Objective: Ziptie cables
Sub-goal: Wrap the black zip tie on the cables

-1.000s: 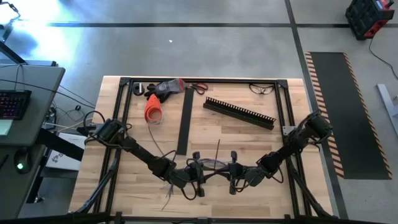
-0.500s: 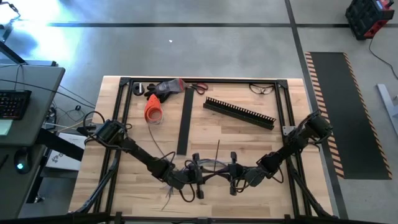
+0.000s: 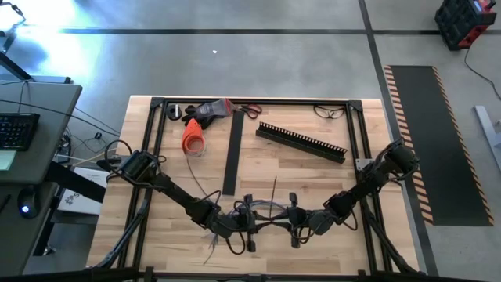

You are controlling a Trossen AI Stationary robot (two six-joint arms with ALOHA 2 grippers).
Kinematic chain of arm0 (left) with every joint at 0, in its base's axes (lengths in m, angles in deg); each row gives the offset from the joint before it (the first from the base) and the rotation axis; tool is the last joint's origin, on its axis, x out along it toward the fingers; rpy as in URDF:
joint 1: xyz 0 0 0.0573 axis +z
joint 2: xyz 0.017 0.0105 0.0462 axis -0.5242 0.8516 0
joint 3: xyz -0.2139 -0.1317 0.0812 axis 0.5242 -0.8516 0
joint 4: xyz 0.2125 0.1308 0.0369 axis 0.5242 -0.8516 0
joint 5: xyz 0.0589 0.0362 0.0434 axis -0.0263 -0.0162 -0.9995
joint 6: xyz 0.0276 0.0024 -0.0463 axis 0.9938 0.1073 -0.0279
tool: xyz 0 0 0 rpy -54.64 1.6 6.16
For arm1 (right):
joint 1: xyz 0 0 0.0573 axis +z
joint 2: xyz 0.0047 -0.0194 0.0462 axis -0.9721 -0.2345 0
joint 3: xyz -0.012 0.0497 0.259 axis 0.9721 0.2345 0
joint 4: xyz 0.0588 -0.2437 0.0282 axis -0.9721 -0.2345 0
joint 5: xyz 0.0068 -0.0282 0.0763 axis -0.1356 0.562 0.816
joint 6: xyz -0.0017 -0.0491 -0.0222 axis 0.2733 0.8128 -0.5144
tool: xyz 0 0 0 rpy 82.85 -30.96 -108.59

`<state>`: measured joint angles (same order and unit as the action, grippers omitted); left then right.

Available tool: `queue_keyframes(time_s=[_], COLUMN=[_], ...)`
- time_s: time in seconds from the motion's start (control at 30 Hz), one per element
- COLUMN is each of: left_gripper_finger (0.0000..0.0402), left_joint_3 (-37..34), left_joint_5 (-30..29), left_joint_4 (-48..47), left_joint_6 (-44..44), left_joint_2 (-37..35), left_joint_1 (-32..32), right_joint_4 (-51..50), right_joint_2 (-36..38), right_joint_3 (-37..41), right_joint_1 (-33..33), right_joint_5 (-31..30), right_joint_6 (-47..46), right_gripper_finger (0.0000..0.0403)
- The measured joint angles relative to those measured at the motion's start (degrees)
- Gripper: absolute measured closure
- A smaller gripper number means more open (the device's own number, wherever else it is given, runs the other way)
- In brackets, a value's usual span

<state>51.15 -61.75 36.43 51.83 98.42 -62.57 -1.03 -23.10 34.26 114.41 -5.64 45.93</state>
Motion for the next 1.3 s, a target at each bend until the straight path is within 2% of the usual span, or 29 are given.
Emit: queue_keyframes(time_s=[0.13,0.23,0.33,0.43,0.53,0.63,0.77,0.9,1.0,1.13,1.3], left_gripper_finger=[0.0401,0.0401,0.0402,0.0402,0.0402,0.0401,0.0401,0.0401,0.0401,0.0401,0.0401], left_joint_3=[0.0,0.0,0.0,0.0,0.0,0.0,0.0,0.0,0.0,0.0,0.0], left_joint_5=[2.2,2.8,4.5,6.2,6.2,6.6,7.3,7.4,7.7,7.7,7.8], left_joint_4=[-0.3,-0.5,-0.7,-0.2,0.2,0.5,0.2,0.3,0.4,0.4,0.2], left_joint_6=[-2.0,-3.1,-4.9,-6.7,-7.2,-8.8,-9.4,-9.4,-9.4,-9.0,-8.9], left_joint_2=[0.2,0.6,1.2,3.2,4.7,5.3,5.4,5.4,5.4,5.4,5.4], left_joint_1=[0.3,0.4,0.8,1.3,1.4,1.5,1.6,2.0,2.2,2.4,2.7], right_joint_4=[-9.5,-19.8,-28.1,-32.1,-29.3,-23.8,-18.8,-14.3,-9.6,-8.7,0.2], right_joint_2=[3.2,7.6,12.5,15.3,15.7,14.9,14.9,13.2,10.0,4.5,-1.3], right_joint_3=[0.0,0.0,0.0,0.0,2.1,5.9,10.2,12.7,12.5,11.9,11.8], right_joint_1=[1.1,2.5,3.0,1.0,-3.5,-9.6,-17.1,-25.8,-29.6,-32.8,-33.9], right_joint_5=[-0.1,-3.8,-7.8,-8.8,-7.1,-1.9,-0.4,11.5,19.3,21.1,22.0], right_joint_6=[-3.6,-9.6,-15.3,-18.5,-18.6,-19.4,-19.3,-19.7,-16.8,-15.6,-13.4], right_gripper_finger=[0.0287,0.0246,0.0219,0.0207,0.0202,0.0201,0.0201,0.0199,0.0185,0.0151,0.0134])
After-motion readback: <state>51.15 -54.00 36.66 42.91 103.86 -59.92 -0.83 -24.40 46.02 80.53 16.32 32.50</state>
